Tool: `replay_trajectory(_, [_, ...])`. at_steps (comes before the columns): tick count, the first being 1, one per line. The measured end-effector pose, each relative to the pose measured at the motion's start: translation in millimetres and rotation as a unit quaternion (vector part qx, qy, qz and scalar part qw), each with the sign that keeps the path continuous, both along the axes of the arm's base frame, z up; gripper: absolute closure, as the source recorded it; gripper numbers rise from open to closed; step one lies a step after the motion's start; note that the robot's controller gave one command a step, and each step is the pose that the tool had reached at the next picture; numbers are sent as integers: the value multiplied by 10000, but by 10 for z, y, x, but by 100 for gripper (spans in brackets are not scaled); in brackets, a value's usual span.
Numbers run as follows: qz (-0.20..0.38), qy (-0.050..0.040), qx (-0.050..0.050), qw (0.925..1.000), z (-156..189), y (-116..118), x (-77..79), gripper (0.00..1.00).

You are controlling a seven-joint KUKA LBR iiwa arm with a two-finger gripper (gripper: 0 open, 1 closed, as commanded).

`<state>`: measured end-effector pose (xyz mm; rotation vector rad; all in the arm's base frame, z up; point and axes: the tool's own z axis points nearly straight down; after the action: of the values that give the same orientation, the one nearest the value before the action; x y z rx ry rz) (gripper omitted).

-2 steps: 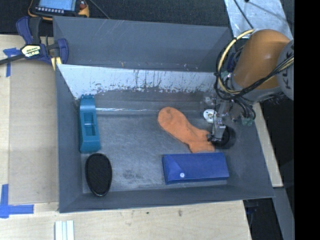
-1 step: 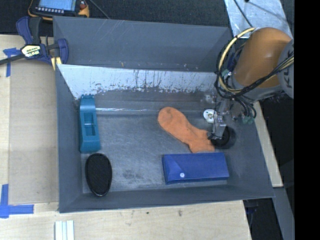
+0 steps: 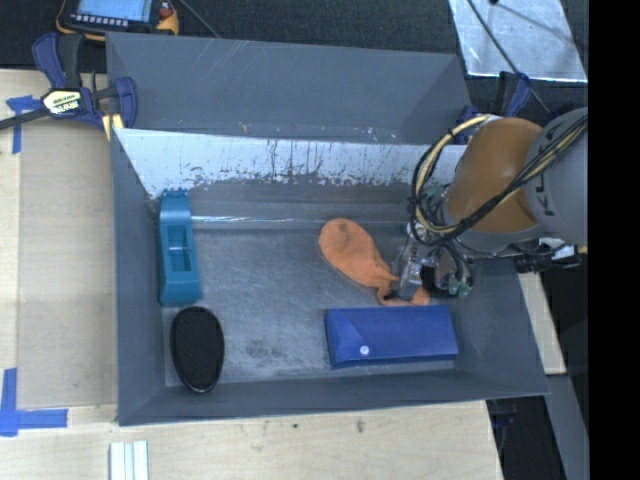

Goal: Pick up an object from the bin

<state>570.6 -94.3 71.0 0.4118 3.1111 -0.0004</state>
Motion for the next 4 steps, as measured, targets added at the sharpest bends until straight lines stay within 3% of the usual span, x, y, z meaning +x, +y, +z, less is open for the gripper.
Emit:
replay_trajectory(1, [3,0,0,10000,0,0,0,100])
replay_trajectory(2, [104,46,1,9999,345,212,-275,100])
replay_trajectory(3, [247,29,8,9997,943,182,-451,100])
replay_trajectory(4, [227,-36,-14,9997,1213,391,-330,100])
